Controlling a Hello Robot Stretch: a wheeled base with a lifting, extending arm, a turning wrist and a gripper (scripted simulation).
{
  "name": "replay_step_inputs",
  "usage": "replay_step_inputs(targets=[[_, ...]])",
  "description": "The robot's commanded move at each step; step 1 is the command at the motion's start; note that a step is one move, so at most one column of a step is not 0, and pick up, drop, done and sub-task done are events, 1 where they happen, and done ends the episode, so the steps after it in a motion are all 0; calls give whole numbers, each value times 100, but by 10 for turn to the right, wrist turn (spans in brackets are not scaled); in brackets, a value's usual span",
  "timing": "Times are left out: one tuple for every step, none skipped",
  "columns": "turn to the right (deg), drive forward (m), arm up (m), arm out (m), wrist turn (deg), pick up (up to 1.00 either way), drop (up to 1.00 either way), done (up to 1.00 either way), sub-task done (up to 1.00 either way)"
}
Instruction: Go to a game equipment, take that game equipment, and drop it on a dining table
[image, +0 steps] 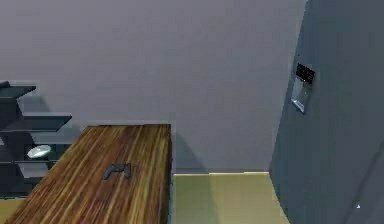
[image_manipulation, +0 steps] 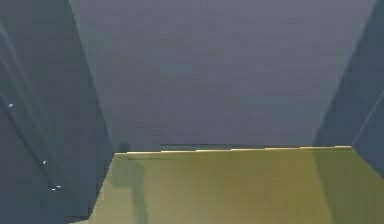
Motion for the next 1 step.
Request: replay_step_inputs(targets=[[450, 0, 0, 0, 0, 0, 0, 0, 0]])
